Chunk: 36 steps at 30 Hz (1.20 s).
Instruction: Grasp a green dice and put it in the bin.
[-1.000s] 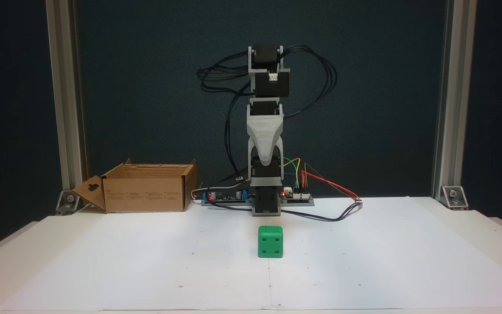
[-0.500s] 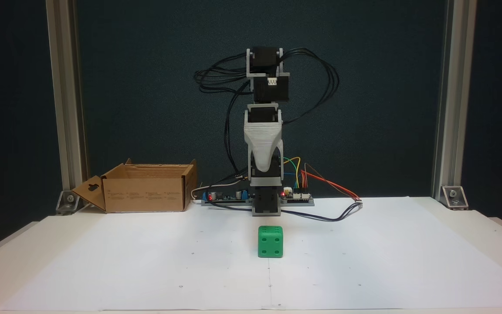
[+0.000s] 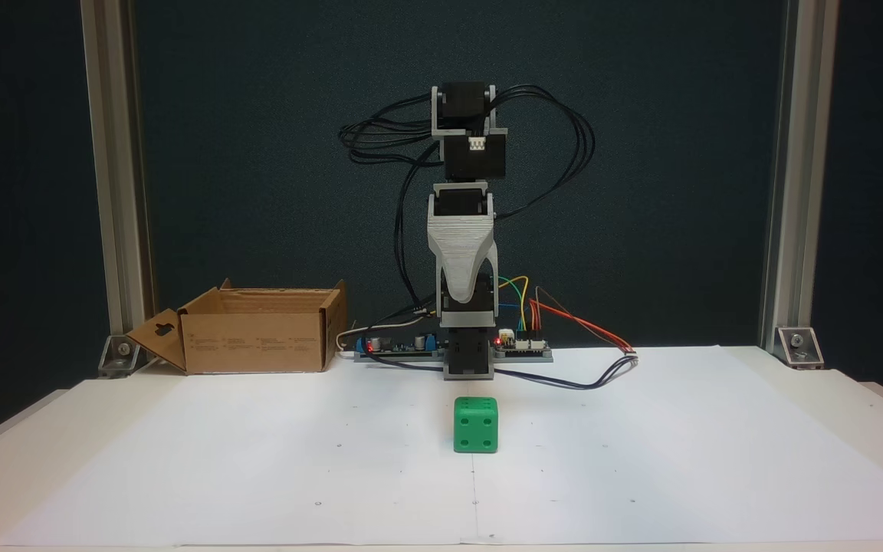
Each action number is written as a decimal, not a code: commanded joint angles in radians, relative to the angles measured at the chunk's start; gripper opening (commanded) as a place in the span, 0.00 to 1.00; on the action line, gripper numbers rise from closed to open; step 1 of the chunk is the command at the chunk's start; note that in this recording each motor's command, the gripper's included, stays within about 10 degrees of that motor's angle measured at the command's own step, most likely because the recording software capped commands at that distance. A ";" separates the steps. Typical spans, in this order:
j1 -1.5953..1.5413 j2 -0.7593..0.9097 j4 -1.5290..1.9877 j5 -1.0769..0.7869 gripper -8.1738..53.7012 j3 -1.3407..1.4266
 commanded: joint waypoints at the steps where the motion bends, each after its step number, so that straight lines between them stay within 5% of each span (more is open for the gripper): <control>1: -0.006 0.005 -0.031 0.003 0.83 -0.014; 36: -0.011 -0.031 -0.276 0.009 0.84 0.276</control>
